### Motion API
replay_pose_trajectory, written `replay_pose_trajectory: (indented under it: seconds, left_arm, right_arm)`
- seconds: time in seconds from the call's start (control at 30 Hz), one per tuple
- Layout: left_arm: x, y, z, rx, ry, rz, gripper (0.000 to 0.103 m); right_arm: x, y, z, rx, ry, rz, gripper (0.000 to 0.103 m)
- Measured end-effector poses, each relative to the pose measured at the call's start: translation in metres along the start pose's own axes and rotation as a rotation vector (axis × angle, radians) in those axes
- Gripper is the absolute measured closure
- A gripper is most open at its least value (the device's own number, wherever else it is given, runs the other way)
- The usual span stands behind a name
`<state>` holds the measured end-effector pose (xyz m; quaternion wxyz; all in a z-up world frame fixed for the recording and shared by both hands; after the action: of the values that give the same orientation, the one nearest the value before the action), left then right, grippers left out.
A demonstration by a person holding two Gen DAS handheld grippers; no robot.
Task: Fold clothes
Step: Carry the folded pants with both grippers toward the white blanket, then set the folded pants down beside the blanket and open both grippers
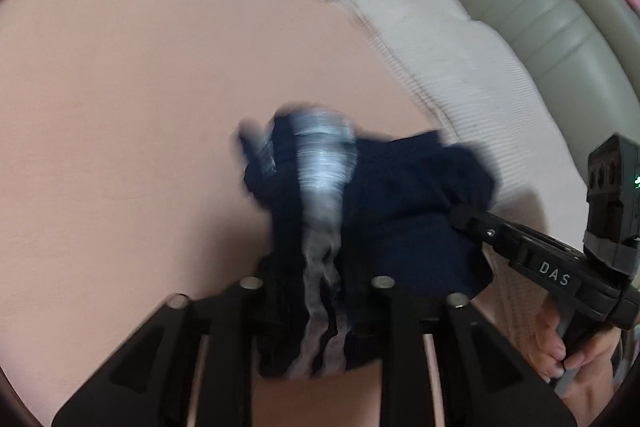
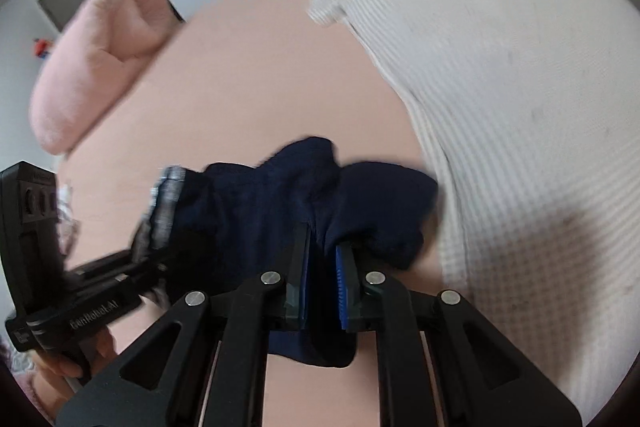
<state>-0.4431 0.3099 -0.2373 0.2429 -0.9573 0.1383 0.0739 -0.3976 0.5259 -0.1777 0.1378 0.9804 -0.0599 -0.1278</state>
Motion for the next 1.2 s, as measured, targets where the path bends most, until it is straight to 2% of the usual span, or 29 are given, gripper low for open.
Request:
replay_pose_trajectory:
  seconds: [0.03,0.1,0.2,0.23,0.33,0.4,0.47,0.5,0.53,0.6,0.63,0.7,0.83,0.87,0.93,0.97,1.0,1.03,1.07,1.1,1.13,1.2]
  left_arm:
    - [0.000,0.000,-0.005,0.010,-0.006,-0.008,0.077]
    - [0.001,-0.002,-0.021,-0.005,-0.043,-0.018,0.064]
    - [0.007,-0.016,-0.055,-0.030,-0.182,0.045,0.062]
    - [0.009,-0.023,-0.058,-0.041,-0.187,0.078,0.062]
    - [0.010,-0.043,-0.043,-0.141,-0.129,0.185,0.063]
    - [0.010,-0.048,-0.026,-0.254,-0.083,0.227,0.073]
    - [0.008,-0.039,-0.013,-0.333,-0.034,0.217,0.074]
    - [0.006,-0.033,-0.015,-0.328,-0.031,0.207,0.071]
    - [0.004,-0.030,-0.021,-0.318,-0.045,0.196,0.070]
    - [0.000,-0.024,-0.034,-0.294,-0.072,0.175,0.070]
    - [0.003,-0.024,-0.042,-0.271,-0.090,0.175,0.070]
    - [0.005,-0.027,-0.050,-0.247,-0.102,0.191,0.070]
    - [0.003,-0.032,-0.033,-0.372,-0.041,0.238,0.070]
    - [0.002,-0.031,-0.030,-0.386,-0.030,0.236,0.069]
    - [0.000,-0.028,-0.038,-0.370,-0.044,0.213,0.064]
    - [0.001,-0.026,-0.048,-0.355,-0.070,0.191,0.058]
    - [0.002,-0.023,-0.059,-0.344,-0.097,0.169,0.048]
    - [0.003,-0.019,-0.074,-0.359,-0.131,0.145,0.043]
    - [0.005,-0.015,-0.087,-0.375,-0.163,0.122,0.040]
    - [0.006,-0.010,-0.098,-0.396,-0.184,0.098,0.039]
    - [0.006,-0.002,-0.109,-0.407,-0.191,0.069,0.039]
    - [0.008,0.015,-0.133,-0.429,-0.206,0.011,0.038]
  right_arm:
    - [0.000,-0.005,0.008,0.012,0.018,0.005,0.086]
    - [0.001,-0.011,0.012,0.043,0.028,0.016,0.084]
    - [0.004,-0.004,-0.014,0.063,-0.054,0.025,0.083]
    - [0.005,-0.001,-0.023,0.072,-0.091,0.024,0.082]
    - [0.009,0.014,-0.028,0.085,-0.117,-0.025,0.081]
    - [0.010,0.024,-0.009,0.098,-0.050,-0.072,0.081]
    - [0.013,0.024,0.013,0.157,0.028,-0.091,0.082]
    - [0.015,0.021,0.021,0.188,0.054,-0.092,0.085]
    - [0.016,0.017,0.023,0.176,0.052,-0.094,0.086]
    - [0.016,0.011,0.013,0.148,0.034,-0.069,0.086]
    - [0.015,0.009,0.008,0.135,0.025,-0.055,0.082]
    - [0.017,0.008,-0.005,0.106,-0.029,-0.052,0.081]
    - [0.017,0.019,-0.002,0.111,-0.024,-0.068,0.075]
    - [0.017,0.021,0.005,0.149,-0.001,-0.074,0.075]
    - [0.018,0.022,0.014,0.183,0.031,-0.065,0.075]
    - [0.020,0.024,0.011,0.185,0.028,-0.054,0.074]
    - [0.022,0.025,0.007,0.185,0.020,-0.042,0.070]
    - [0.025,0.028,0.002,0.183,0.008,-0.035,0.055]
    - [0.027,0.033,-0.005,0.185,-0.006,-0.028,0.045]
    - [0.029,0.039,-0.012,0.188,-0.020,-0.022,0.026]
    - [0.031,0.045,-0.019,0.192,-0.034,-0.015,0.017]
    - [0.028,0.064,-0.029,0.197,-0.046,-0.017,0.011]
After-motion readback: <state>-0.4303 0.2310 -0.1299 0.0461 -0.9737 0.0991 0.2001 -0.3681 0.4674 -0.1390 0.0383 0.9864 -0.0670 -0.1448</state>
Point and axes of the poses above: each gripper's, at about its wrist camera, not at the fingertips, and z roughly the way its jaws point, y to its left, x to its underside, the point moved 3 cm from there along z, roughly the way its jaws point, and after that the axes turned 15 degrees about y, right-handed, at the moved point
